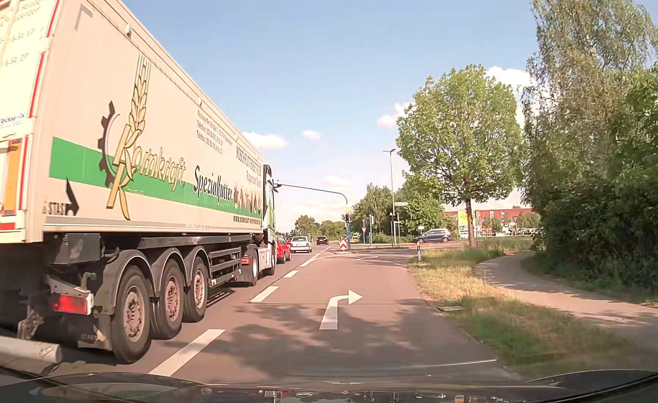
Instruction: Follow the waypoints while adhering to traffic rules and regulations
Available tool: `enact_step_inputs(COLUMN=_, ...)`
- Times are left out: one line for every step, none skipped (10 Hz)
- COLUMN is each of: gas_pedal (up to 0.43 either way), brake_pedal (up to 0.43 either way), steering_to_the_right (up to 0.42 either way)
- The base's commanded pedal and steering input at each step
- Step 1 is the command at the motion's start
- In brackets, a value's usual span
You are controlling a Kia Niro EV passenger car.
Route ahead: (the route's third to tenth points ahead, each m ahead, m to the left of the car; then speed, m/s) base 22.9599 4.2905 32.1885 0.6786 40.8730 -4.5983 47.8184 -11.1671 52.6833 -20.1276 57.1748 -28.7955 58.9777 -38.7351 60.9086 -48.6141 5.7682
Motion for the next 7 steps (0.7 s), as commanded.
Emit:
enact_step_inputs(gas_pedal=0.087, brake_pedal=0.018, steering_to_the_right=-0.040)
enact_step_inputs(gas_pedal=0.087, brake_pedal=0.012, steering_to_the_right=-0.035)
enact_step_inputs(gas_pedal=0.087, brake_pedal=0.012, steering_to_the_right=-0.028)
enact_step_inputs(gas_pedal=0.087, brake_pedal=0.012, steering_to_the_right=-0.015)
enact_step_inputs(gas_pedal=0.087, brake_pedal=0.018, steering_to_the_right=-0.006)
enact_step_inputs(gas_pedal=0.087, brake_pedal=0.012, steering_to_the_right=-0.001)
enact_step_inputs(gas_pedal=0.059, brake_pedal=0.012, steering_to_the_right=-0.002)
